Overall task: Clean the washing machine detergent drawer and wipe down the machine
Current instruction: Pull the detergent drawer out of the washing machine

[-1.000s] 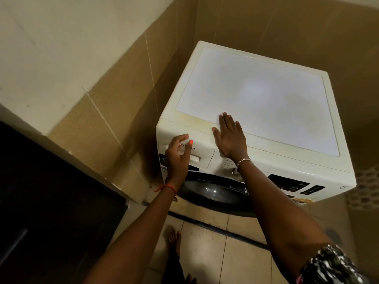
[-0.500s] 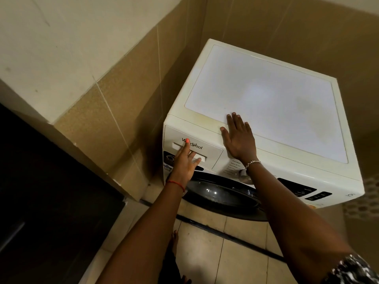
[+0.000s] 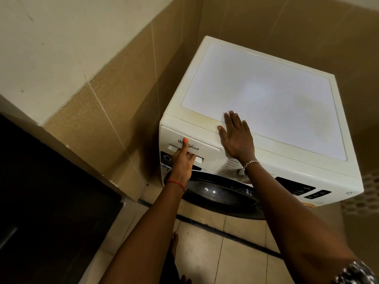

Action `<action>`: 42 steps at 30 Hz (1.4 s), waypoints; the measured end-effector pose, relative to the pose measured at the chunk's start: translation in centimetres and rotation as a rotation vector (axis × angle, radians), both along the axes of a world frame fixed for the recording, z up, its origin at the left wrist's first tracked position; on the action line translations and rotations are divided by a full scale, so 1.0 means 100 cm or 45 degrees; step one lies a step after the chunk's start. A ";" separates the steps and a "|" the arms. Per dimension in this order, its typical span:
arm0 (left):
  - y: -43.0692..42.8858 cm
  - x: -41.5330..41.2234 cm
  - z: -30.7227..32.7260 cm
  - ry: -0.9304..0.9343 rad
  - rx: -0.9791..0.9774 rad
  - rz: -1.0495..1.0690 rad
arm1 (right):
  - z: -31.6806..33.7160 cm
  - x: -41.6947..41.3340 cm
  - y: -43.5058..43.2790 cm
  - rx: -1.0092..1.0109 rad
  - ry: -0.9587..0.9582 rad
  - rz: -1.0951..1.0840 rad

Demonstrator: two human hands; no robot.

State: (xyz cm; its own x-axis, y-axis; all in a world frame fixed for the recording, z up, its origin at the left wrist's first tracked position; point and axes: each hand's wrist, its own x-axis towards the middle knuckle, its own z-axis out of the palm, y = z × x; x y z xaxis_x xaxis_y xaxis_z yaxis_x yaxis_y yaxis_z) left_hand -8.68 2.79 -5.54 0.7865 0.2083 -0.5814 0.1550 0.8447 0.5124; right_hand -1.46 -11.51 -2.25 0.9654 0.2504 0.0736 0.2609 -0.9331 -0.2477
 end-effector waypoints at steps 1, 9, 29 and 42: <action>0.000 -0.005 -0.003 -0.015 -0.021 0.018 | 0.000 0.000 0.000 0.003 0.001 0.002; 0.010 -0.041 -0.017 0.023 -0.029 -0.046 | 0.000 -0.001 0.002 -0.041 -0.008 -0.013; 0.022 -0.122 0.003 0.067 -0.006 -0.166 | 0.023 -0.060 -0.009 -0.105 0.396 -0.012; 0.018 -0.140 0.020 0.137 0.080 -0.251 | 0.032 -0.094 -0.015 -0.066 0.511 0.009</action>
